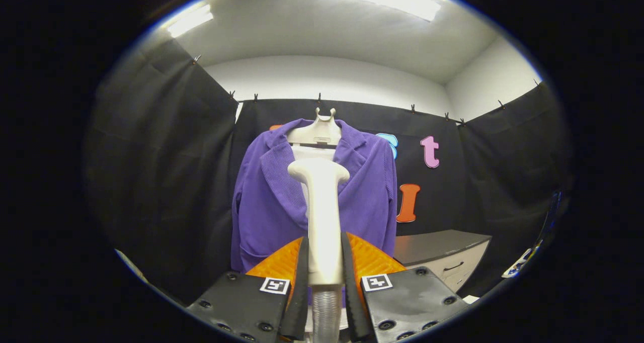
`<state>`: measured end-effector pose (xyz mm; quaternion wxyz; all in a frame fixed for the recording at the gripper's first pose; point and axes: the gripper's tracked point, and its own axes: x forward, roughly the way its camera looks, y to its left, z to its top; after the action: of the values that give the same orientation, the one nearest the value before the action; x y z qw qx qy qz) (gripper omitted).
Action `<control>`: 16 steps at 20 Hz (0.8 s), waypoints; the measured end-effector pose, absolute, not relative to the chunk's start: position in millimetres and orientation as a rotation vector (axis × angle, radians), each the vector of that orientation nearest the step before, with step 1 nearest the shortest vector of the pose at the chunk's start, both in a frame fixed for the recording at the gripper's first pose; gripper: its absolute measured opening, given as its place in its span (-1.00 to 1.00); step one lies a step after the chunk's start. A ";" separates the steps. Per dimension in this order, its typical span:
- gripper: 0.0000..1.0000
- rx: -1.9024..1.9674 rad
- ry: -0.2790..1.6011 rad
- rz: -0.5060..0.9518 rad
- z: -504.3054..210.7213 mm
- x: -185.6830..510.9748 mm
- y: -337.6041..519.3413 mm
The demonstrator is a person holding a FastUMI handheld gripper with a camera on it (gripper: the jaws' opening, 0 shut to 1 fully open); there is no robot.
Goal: Iron the clothes twice with a garment steamer, once on the left side and once on the right side.
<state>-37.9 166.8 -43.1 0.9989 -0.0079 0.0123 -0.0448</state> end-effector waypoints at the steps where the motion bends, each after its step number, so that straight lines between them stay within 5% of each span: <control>1: -0.23 -0.010 0.018 -0.081 -38.6 -32.4 172.0; 16: -0.23 0.004 0.020 -0.034 -44.4 37.6 220.7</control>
<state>37.6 220.7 -44.4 0.9998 0.0021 0.0098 -0.0172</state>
